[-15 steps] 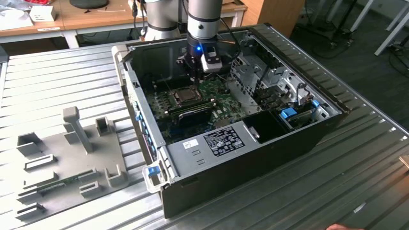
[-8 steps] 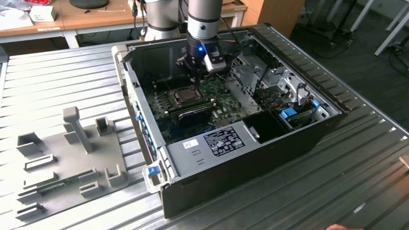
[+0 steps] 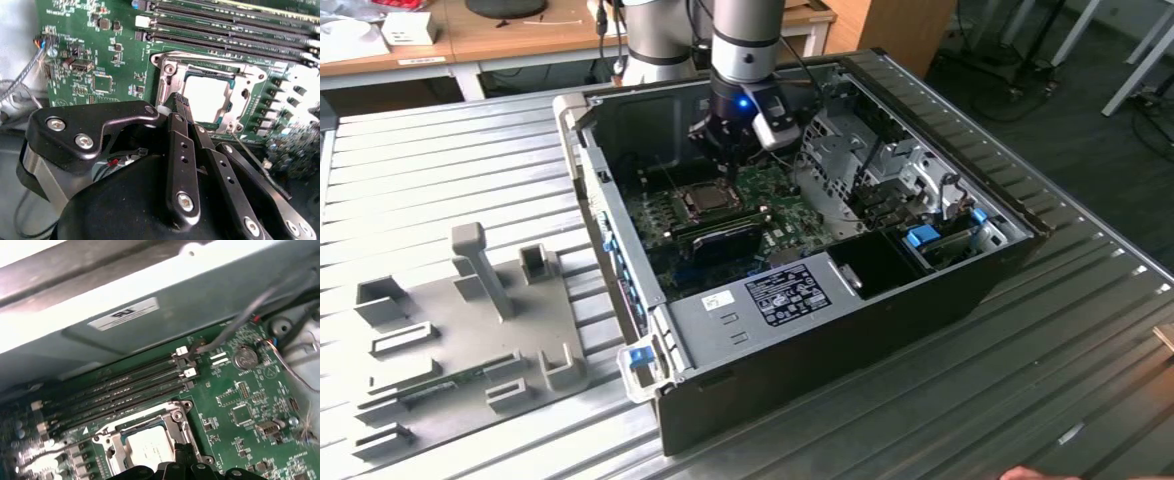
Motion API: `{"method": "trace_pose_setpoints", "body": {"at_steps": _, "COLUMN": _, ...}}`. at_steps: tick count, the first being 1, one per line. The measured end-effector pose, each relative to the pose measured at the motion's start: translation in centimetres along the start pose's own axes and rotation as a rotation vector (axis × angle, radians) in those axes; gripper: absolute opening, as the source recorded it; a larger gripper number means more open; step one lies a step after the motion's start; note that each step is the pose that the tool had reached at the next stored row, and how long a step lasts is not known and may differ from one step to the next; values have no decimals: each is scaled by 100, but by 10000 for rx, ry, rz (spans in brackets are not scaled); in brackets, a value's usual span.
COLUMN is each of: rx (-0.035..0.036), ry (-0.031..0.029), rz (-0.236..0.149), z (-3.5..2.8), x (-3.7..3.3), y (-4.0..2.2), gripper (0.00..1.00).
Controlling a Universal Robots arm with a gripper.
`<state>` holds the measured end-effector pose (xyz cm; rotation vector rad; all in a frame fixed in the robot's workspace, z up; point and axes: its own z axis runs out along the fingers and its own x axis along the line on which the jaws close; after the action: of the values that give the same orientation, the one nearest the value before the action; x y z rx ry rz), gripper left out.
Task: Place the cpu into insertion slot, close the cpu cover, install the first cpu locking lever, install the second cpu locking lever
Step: 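Close the cpu cover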
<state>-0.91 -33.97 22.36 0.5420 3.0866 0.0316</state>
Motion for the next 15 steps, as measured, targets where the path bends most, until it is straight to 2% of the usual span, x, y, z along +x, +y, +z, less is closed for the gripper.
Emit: {"method": "trace_pose_setpoints", "body": {"at_steps": 15, "rx": -11, "ry": 57, "rz": -2693, "z": 6, "x": 0, "y": 0, "gripper": 11}}
